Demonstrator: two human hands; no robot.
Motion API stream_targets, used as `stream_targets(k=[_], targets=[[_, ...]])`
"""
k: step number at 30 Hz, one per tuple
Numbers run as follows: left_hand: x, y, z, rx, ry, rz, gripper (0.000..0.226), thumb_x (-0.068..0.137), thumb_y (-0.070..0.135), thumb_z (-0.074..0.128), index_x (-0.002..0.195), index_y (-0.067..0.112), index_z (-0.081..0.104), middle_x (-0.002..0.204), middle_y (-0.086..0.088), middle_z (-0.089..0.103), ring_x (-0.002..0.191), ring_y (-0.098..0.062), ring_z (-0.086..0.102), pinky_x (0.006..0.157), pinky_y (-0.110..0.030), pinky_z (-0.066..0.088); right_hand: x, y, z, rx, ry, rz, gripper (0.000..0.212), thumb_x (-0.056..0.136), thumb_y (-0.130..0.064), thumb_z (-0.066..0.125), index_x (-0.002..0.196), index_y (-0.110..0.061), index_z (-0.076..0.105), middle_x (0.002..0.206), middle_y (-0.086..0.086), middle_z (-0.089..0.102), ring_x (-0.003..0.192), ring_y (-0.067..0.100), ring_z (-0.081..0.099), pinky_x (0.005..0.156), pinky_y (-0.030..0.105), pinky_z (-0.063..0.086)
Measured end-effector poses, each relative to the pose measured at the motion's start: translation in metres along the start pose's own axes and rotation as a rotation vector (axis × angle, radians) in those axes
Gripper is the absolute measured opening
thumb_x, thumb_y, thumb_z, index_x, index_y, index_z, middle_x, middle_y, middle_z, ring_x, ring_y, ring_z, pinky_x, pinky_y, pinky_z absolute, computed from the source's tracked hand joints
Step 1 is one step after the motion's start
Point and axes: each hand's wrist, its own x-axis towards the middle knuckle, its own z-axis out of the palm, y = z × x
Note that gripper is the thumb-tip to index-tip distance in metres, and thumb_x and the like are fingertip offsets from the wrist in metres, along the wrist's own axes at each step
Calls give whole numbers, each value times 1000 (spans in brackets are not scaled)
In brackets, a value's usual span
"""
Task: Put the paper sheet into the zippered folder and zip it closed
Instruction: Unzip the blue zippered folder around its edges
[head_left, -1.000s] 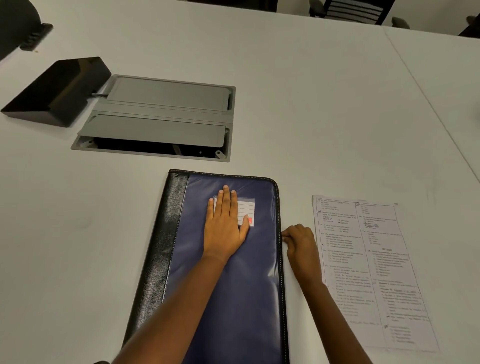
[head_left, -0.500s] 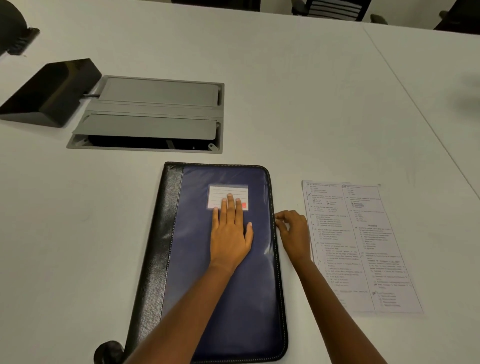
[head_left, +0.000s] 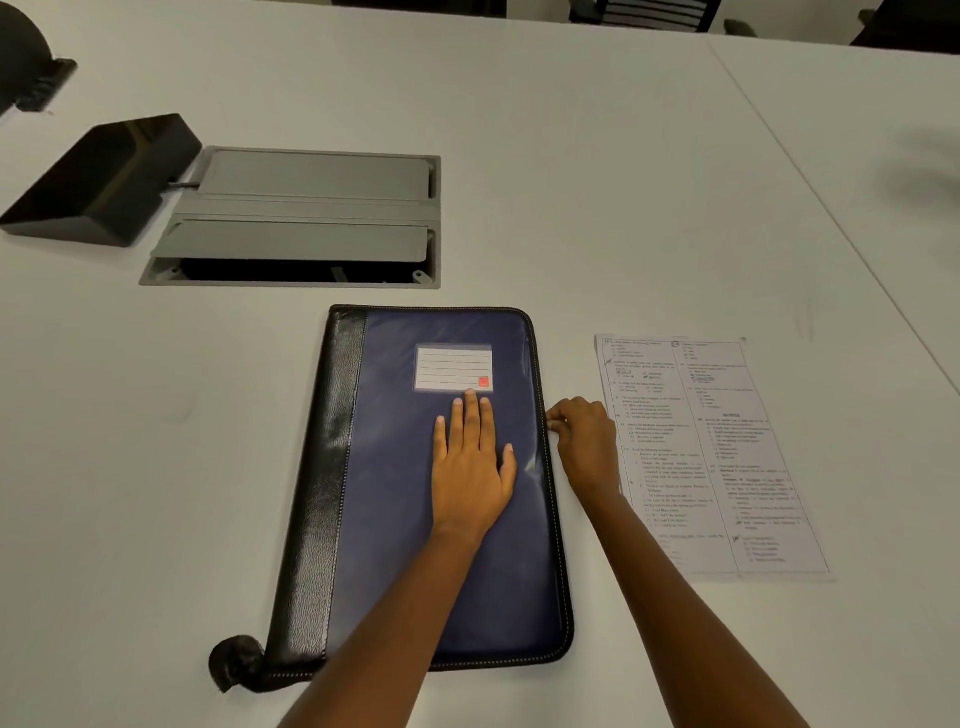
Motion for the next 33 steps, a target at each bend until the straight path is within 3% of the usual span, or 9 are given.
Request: stream_targets(k=[4, 10, 20, 33], targets=[[1, 0, 2, 15, 15, -1, 63, 99, 38, 24, 148, 8, -2, 159, -14, 0, 148, -27, 2, 120, -43, -1, -20, 4, 2, -27, 24, -15, 16, 87, 2, 50, 89, -1, 66, 94, 17, 68, 90, 31, 55, 78, 44, 48], [2, -1, 4, 31, 22, -6, 63, 99, 38, 23, 148, 7, -2, 159, -14, 0, 148, -27, 3, 121, -42, 0, -47, 10, 6, -32, 47, 12, 14, 87, 0, 51, 87, -3, 65, 92, 15, 67, 88, 27, 54, 72, 29, 36], [2, 0, 2, 49, 13, -7, 62, 99, 38, 23, 148, 8, -1, 159, -14, 1, 148, -26, 2, 120, -42, -1, -84, 13, 8, -79, 70, 56, 14, 89, -6, 49, 88, -7, 63, 93, 11, 67, 87, 24, 52, 74, 26, 30], [-63, -1, -2, 22, -79, 93, 62, 99, 37, 27, 148, 10, 1, 159, -14, 2, 147, -28, 3, 120, -44, 1, -110, 10, 6, -120, 18, 91, 18, 93, -12, 45, 103, -8, 59, 105, 11, 63, 94, 23, 55, 83, 31, 39]])
